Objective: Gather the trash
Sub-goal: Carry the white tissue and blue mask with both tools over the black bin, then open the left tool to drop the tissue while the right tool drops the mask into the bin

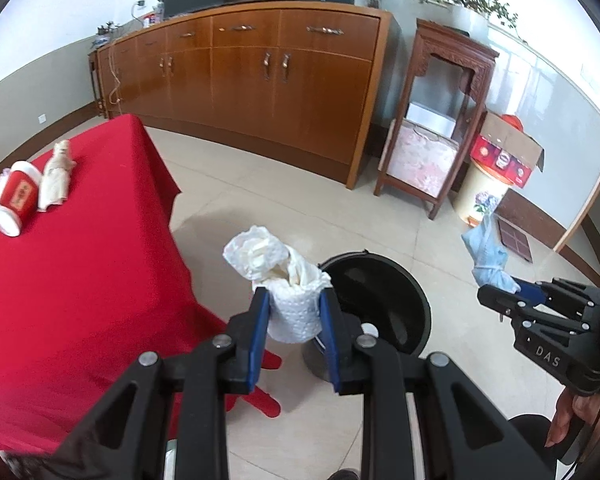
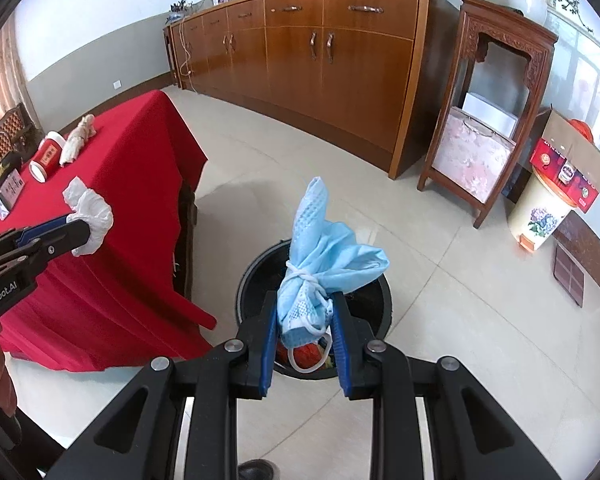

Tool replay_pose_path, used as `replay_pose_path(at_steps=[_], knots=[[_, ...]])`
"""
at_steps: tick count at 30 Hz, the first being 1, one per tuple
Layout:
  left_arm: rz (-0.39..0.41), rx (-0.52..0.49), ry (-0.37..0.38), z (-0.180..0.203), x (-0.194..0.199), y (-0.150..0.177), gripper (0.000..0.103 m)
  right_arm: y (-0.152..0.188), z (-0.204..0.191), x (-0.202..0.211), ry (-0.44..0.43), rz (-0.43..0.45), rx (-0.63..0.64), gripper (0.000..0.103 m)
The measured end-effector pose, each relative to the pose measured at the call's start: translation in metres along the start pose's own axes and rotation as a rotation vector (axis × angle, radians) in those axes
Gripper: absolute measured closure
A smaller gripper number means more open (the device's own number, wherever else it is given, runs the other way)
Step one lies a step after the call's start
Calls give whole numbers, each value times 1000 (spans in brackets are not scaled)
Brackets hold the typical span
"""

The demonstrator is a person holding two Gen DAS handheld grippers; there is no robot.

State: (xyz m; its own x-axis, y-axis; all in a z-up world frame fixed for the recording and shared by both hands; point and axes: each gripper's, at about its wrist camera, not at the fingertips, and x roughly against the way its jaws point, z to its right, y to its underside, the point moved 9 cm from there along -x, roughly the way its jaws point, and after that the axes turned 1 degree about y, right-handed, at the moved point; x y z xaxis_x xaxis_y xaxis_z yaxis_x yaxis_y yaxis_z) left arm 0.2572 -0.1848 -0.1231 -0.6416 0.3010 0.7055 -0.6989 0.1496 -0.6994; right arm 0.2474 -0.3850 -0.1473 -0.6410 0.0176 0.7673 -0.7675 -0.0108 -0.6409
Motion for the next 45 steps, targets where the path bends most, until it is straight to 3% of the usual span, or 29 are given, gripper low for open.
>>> replay_pose_path(at_steps=[10, 22, 26, 29, 30, 31, 32, 33, 34, 38, 41, 45], knots=[[-92, -2, 61, 31, -44, 14, 76, 12, 21, -40, -10, -81, 74, 76], [-244, 5, 122, 70, -117, 43, 76, 39, 35, -118, -67, -203, 156, 76], [-295, -23, 81, 74, -140, 55, 75, 52, 37, -149, -83, -244, 193, 76], [-326, -21, 78, 75, -155, 61, 68, 62, 40, -171, -89, -270, 219, 76], [-333, -25, 68, 73, -158, 63, 51, 66, 40, -179, -100, -284, 233, 74], [-330, -28, 49, 71, -160, 64, 40, 70, 39, -184, -103, -294, 247, 71], [-313, -29, 19, 66, -159, 63, 28, 74, 42, -192, -72, -300, 275, 48], [-300, -24, 12, 64, -158, 62, 25, 76, 47, -197, -22, -291, 298, 20], [-304, -19, 18, 61, -157, 63, 25, 76, 50, -199, 1, -273, 305, 16], [-305, -39, 0, 56, -157, 65, 13, 78, 61, -198, 10, -237, 258, 14], [-304, -37, -10, 52, -159, 64, 13, 80, 72, -197, 18, -242, 199, 1], [-294, -52, -26, 51, -157, 62, 12, 79, 81, -191, 34, -246, 130, 0]])
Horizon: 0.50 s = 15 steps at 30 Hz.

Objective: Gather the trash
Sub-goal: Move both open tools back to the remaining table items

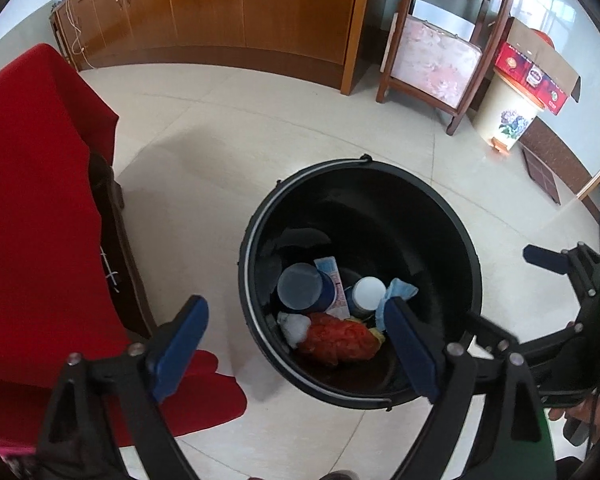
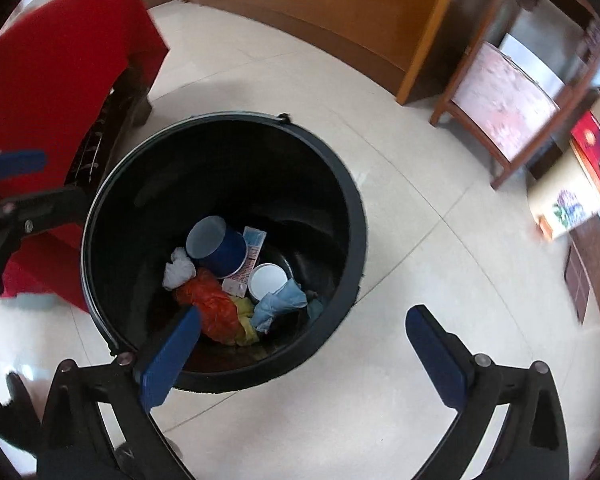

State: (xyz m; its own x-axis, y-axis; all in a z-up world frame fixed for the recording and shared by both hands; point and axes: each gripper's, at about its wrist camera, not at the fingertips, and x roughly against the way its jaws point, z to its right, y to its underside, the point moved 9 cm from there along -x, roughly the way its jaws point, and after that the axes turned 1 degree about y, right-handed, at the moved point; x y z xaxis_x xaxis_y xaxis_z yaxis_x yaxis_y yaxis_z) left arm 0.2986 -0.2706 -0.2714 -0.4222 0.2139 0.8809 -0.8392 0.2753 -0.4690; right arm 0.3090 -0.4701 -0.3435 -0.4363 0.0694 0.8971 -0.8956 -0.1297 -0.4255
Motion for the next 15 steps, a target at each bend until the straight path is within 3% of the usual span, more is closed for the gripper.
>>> replay_pose_path(at_steps=[10, 15], knots=[[79, -59, -41, -4, 39, -6, 10, -8, 22, 42, 18, 55, -184, 0], [98, -46, -49, -8, 58, -5, 9, -11, 22, 66, 67, 86, -170, 0]])
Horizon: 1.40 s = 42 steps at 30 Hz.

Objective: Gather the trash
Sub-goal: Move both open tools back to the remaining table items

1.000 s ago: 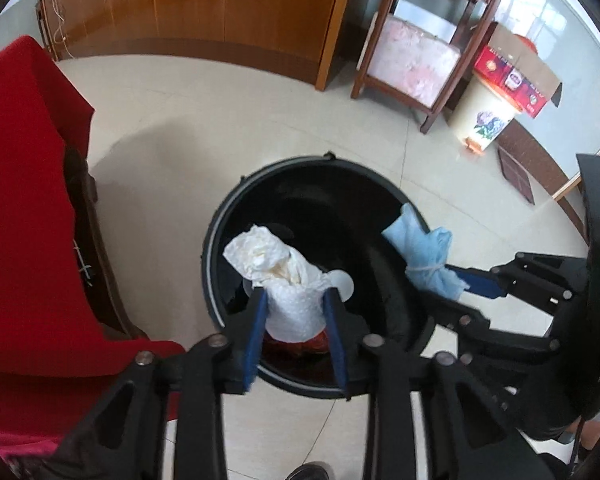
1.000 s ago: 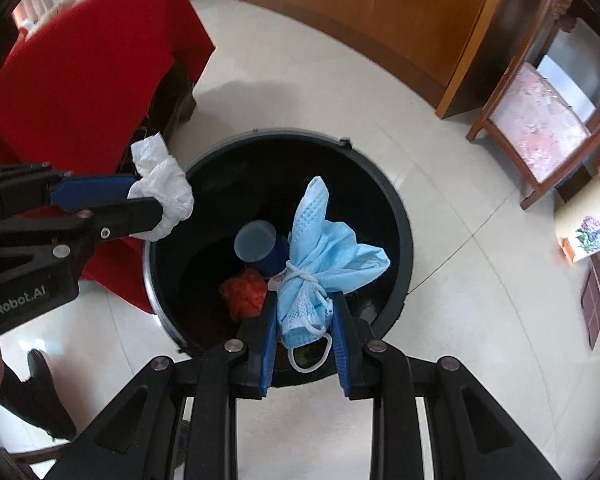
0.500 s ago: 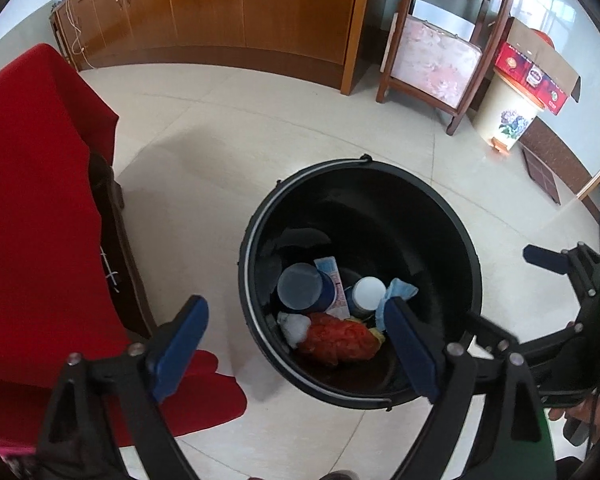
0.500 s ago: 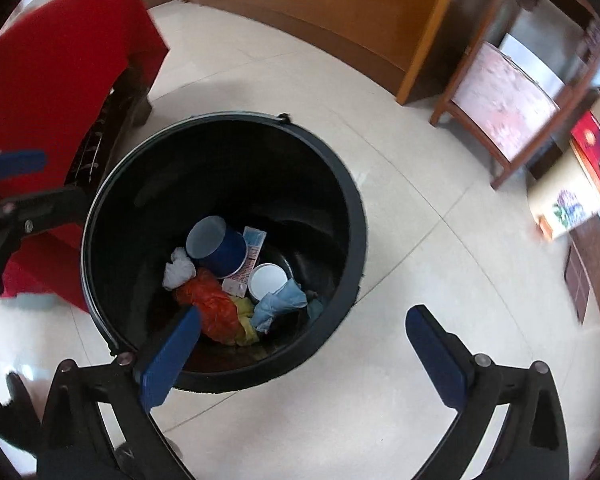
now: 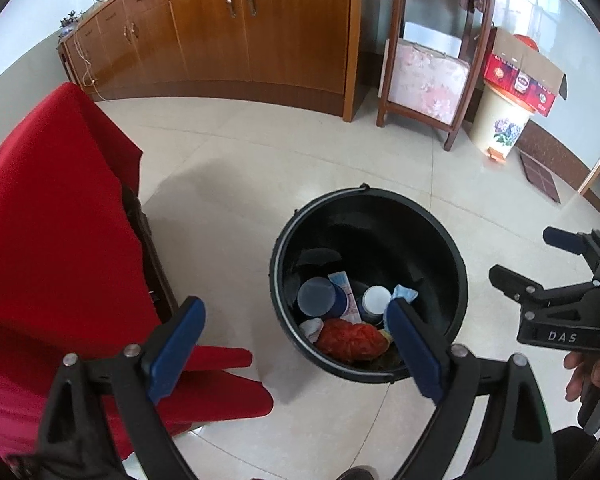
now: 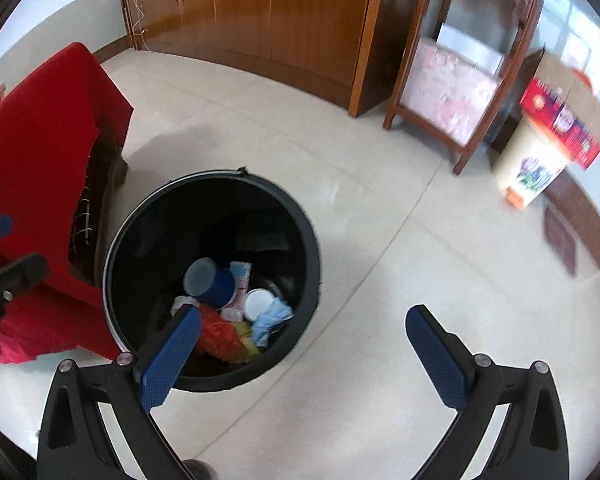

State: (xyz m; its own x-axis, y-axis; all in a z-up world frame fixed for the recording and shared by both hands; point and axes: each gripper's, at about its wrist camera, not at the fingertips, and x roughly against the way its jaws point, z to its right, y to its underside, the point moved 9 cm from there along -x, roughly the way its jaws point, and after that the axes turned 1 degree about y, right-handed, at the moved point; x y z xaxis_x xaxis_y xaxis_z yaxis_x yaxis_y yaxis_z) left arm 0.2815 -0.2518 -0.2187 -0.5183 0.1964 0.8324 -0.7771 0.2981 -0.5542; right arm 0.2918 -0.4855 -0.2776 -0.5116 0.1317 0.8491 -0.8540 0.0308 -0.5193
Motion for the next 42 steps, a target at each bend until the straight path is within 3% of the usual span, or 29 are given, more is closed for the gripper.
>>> replay_pose_path(at_steps=[6, 12, 20, 27, 33, 42], knots=[[41, 5, -4, -5, 29, -1, 1, -7, 3, 25, 30, 46, -5, 0], [90, 4, -16, -19, 64, -2, 0, -19, -10, 64, 36, 117, 2, 0], [191, 84, -84, -73, 114, 8, 1, -34, -55, 111, 43, 223, 47, 0], [225, 221, -178, -143, 148, 36, 1, -41, -125, 133, -27, 223, 112, 0], [269, 370, -296, -219, 180, 61, 1, -59, -196, 164, -126, 300, 157, 0], [292, 548, -379, -318, 217, 109, 1, -92, -320, 200, -280, 358, 269, 0]])
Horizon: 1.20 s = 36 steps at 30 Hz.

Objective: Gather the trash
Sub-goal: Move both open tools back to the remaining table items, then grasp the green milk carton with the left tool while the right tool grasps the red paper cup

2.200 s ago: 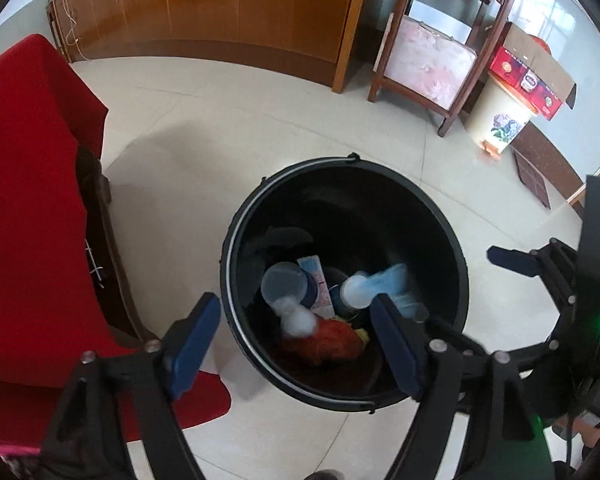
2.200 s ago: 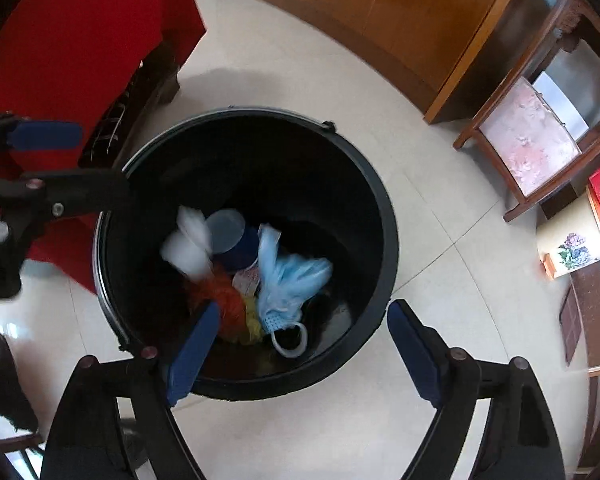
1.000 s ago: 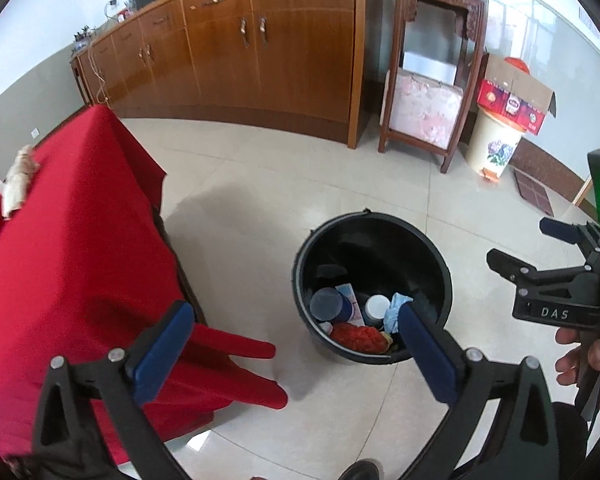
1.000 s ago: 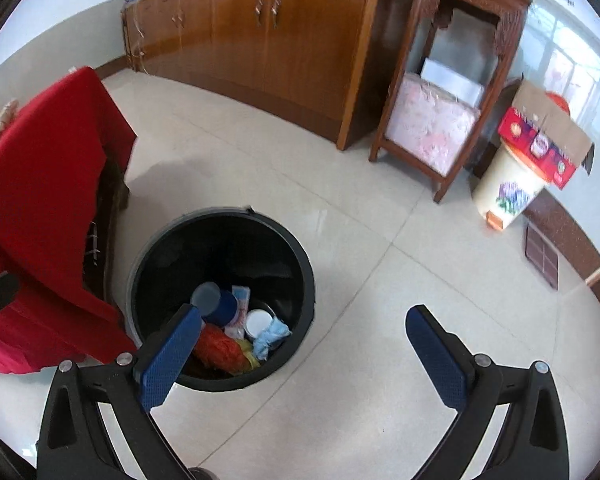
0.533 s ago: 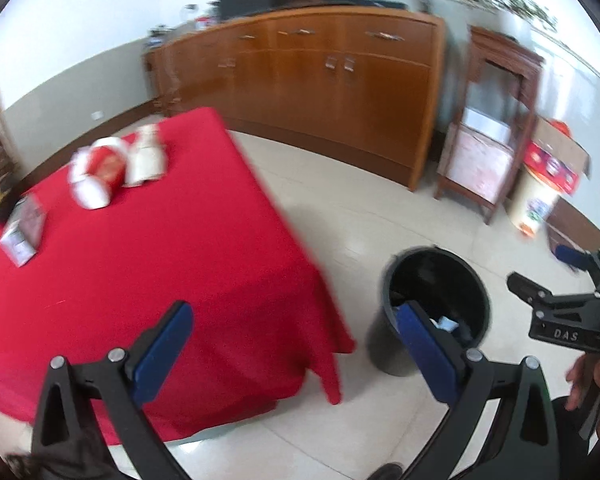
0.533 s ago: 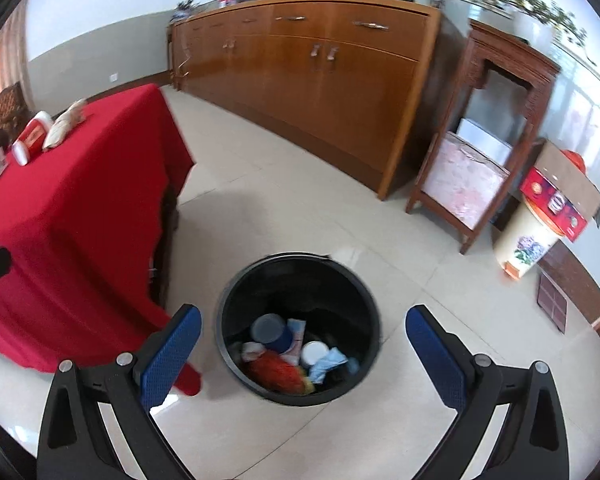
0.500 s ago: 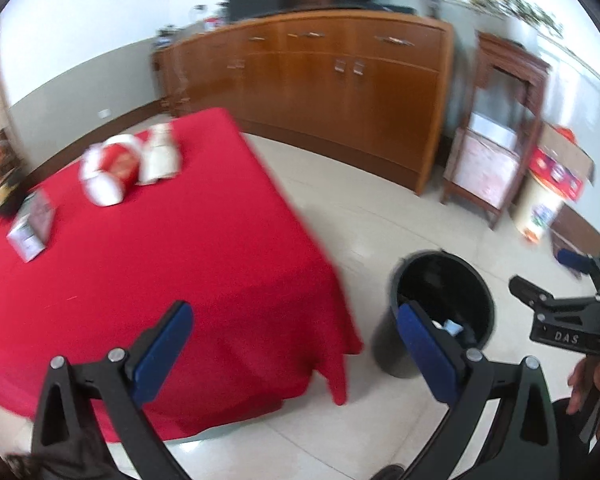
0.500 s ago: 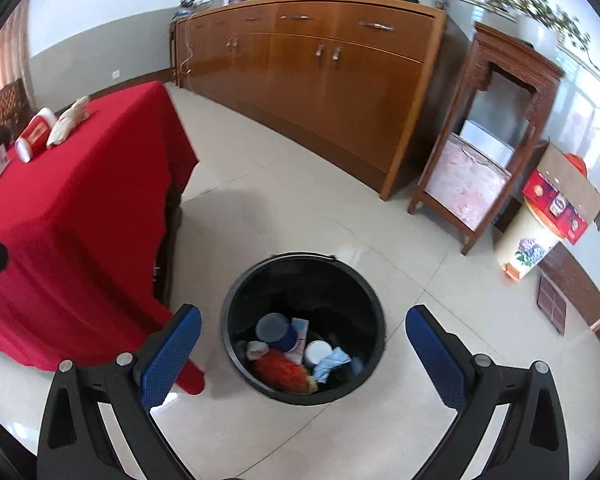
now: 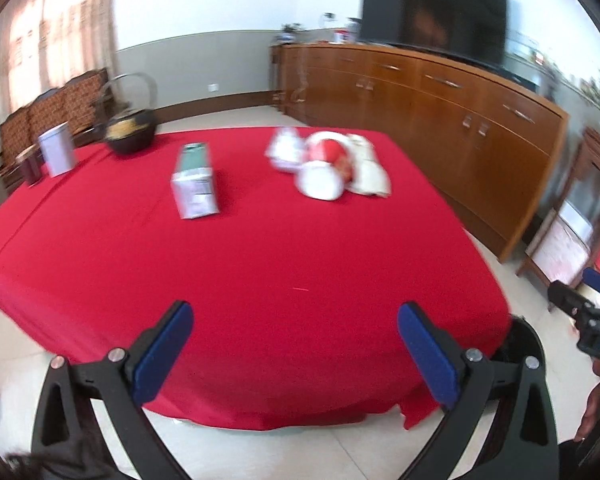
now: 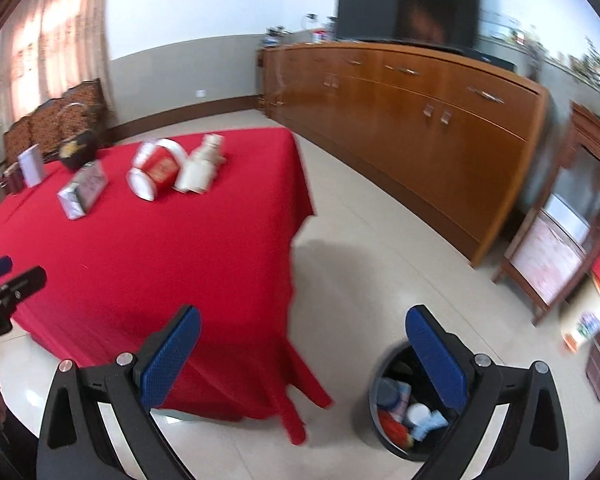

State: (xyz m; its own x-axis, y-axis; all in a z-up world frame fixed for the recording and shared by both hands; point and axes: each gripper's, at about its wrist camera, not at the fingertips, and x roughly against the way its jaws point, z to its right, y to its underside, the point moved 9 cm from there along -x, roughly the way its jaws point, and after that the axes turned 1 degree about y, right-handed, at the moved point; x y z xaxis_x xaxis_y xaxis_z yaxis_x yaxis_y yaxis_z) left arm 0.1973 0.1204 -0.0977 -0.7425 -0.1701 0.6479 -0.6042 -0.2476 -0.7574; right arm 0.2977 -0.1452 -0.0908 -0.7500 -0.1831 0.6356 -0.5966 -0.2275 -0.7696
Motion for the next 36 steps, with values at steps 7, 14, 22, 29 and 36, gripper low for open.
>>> replay_pose_path(at_steps=[7, 14, 22, 29, 36], knots=[[26, 80, -73, -64, -7, -21, 6, -45, -84, -18, -90, 36, 67, 0], [43, 106, -105, -100, -25, -41, 7, -81, -135, -52, -113, 43, 90, 0], [14, 112, -94, -106, -62, -53, 13, -98, -150, -87, -154, 4, 61, 9], [13, 110, -89, -102, -88, -72, 16, -121, -178, -131, -174, -15, 30, 9], [-20, 100, -93, -97, -118, -83, 16, -128, -207, -175, -177, -74, 26, 13]])
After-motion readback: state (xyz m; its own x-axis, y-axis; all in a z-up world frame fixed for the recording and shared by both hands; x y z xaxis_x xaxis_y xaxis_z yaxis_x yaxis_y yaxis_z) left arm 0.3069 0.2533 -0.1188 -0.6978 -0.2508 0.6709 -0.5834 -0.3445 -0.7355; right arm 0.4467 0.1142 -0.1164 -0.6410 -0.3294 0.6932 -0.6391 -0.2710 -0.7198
